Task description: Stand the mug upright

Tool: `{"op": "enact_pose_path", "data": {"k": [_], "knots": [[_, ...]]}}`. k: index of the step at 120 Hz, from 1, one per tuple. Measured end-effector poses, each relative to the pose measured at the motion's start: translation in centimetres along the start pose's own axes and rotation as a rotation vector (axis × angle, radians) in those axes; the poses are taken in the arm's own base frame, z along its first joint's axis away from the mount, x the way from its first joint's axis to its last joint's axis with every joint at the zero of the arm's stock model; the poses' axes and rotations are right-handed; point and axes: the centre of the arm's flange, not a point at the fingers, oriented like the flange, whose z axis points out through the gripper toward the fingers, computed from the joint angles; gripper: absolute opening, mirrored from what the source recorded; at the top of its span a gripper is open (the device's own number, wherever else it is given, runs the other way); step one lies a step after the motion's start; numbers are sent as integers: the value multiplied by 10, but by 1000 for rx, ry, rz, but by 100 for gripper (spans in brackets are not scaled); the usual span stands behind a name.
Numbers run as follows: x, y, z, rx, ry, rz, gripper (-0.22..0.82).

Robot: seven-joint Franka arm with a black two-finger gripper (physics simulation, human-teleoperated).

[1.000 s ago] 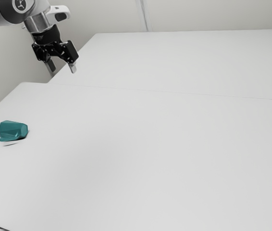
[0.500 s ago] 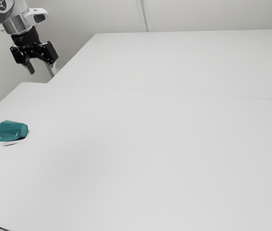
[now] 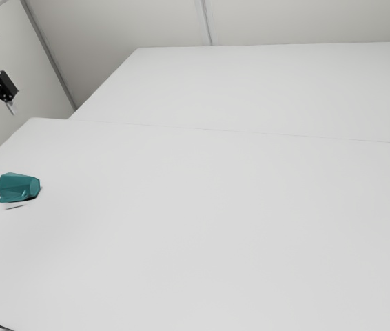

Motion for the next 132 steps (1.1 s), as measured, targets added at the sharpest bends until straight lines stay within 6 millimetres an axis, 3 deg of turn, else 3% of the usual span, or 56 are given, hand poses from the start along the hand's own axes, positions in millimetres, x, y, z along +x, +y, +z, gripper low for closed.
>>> {"op": "enact_pose_path", "data": {"k": [36, 62, 79, 97, 118, 132], "knots": [[9, -90, 26, -55, -8, -18, 59], [26, -166, 75, -136, 33, 1, 59], [41, -198, 95, -174, 85, 71, 58], [41, -240, 118, -200, 114, 109, 58], [26, -284, 143, -233, 142, 134, 58], [28, -303, 161, -253, 161, 167, 59]]}}
